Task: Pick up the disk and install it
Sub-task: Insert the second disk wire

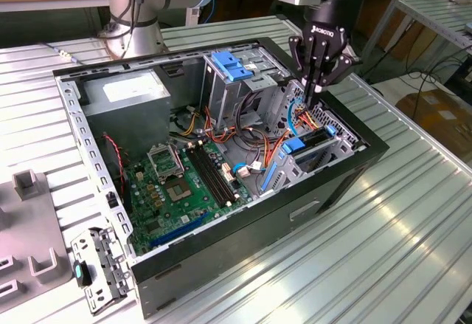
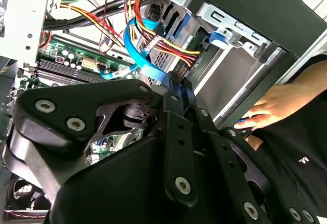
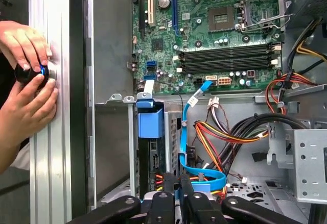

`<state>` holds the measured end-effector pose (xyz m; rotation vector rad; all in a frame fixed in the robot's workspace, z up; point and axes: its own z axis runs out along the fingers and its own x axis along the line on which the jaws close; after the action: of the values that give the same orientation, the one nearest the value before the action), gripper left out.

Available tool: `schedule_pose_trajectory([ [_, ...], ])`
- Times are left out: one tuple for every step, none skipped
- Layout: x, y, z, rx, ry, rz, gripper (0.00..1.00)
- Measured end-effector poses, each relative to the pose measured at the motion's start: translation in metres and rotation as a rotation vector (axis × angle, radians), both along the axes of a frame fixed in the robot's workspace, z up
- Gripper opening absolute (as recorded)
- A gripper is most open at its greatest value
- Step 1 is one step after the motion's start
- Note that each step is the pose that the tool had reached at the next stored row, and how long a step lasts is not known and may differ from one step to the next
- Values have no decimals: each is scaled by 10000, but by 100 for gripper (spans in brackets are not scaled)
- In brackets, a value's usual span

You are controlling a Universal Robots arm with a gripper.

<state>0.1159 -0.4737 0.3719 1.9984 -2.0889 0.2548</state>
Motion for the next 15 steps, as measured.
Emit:
schedule_pose_trajectory([
  [-7, -32, 0, 32, -28, 25, 16],
  [-15, -56, -1, 36, -78, 65, 16],
  [-21, -73, -1, 37, -126, 105, 16],
  [-29, -86, -1, 36, -185, 137, 16],
  [-41, -97, -6, 61, -246, 169, 16],
  [-56, -103, -12, 113, -284, 190, 16],
  [-66, -105, -15, 143, -299, 202, 16],
  [-77, -109, -19, 182, -318, 214, 16],
  [-85, -112, -23, 210, -336, 225, 16],
  [-94, -116, -26, 232, -360, 237, 16],
  [-104, -118, -28, 247, -387, 249, 16],
  [-114, -121, -30, 257, -417, 261, 16],
  [-125, -124, -31, 260, -462, 287, 16],
  [-126, -124, -31, 261, -463, 289, 16],
  [-126, -125, -31, 261, -464, 289, 16],
])
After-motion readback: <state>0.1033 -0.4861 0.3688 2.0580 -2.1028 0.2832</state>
